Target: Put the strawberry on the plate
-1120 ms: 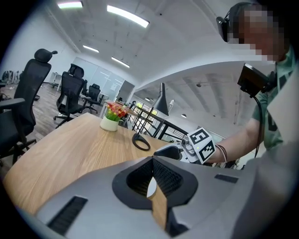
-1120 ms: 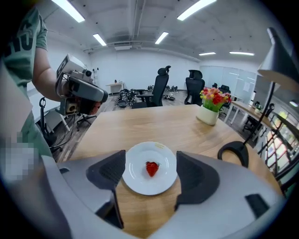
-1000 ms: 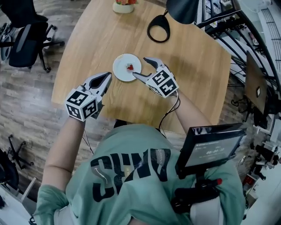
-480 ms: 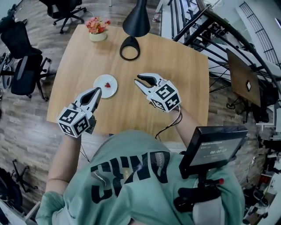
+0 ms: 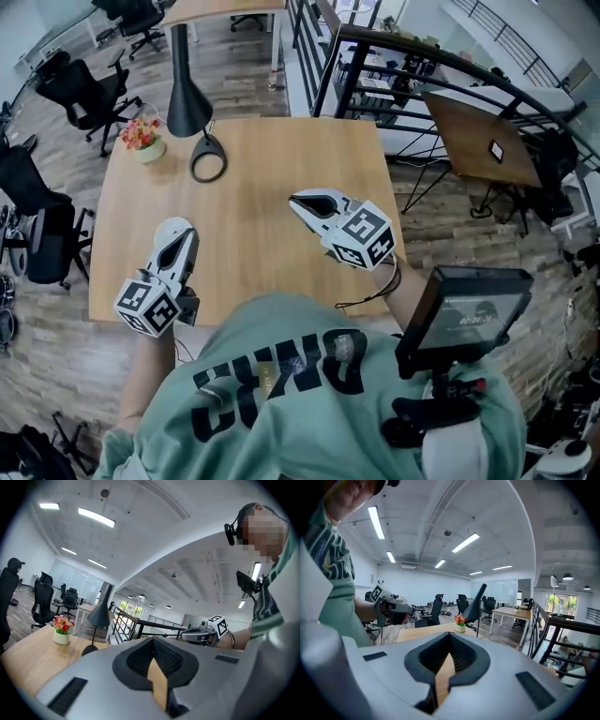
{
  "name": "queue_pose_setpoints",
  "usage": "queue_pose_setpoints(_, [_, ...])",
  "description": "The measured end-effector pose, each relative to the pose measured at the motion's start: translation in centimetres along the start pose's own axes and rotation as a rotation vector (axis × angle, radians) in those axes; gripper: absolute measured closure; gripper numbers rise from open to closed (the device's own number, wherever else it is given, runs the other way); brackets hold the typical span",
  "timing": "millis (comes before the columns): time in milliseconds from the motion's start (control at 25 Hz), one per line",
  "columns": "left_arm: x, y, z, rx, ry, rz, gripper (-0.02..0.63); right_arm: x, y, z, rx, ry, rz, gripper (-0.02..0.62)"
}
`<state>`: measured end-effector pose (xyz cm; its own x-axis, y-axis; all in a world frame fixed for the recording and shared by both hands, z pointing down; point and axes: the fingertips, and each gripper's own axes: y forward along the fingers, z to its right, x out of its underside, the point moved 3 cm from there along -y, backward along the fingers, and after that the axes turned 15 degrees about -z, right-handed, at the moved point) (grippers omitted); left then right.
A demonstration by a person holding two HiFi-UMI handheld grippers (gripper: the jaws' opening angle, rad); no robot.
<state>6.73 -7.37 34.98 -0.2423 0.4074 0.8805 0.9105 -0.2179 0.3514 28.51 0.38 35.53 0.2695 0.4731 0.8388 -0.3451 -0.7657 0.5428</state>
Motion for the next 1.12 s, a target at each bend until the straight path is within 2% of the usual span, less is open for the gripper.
queue_pose_setpoints(240, [-1.5, 3.1, 5.3, 0.096, 0.071, -0.017, 0.604, 4.6, -7.5, 2.1, 0.114, 0.091, 0.014, 0.589])
queue_pose_setpoints(440, [-1.9, 3.9, 6.7, 0.133, 0.115, -0.047, 0.604, 7.4, -9.9, 3.0, 0.174, 0.185, 0.038, 0.589])
queue_pose_setpoints(640, [-1.3, 3.8, 6.7, 0.136, 0.113, -0.072, 0.604, 8.1, -9.6, 2.1, 0.170, 0.213, 0.052, 0.589])
queue_pose_setpoints(880, [-0.7, 3.8, 6.4, 0.142, 0.080, -0.074, 0.604, 7.6, -8.3, 1.2, 0.136, 0.198, 0.041, 0.589])
queue_pose_setpoints(1120, [-0.4, 3.7, 3.9, 0.134, 0.058, -0.074, 0.604, 6.2, -6.5, 1.5, 0.134, 0.183, 0.048, 0.589])
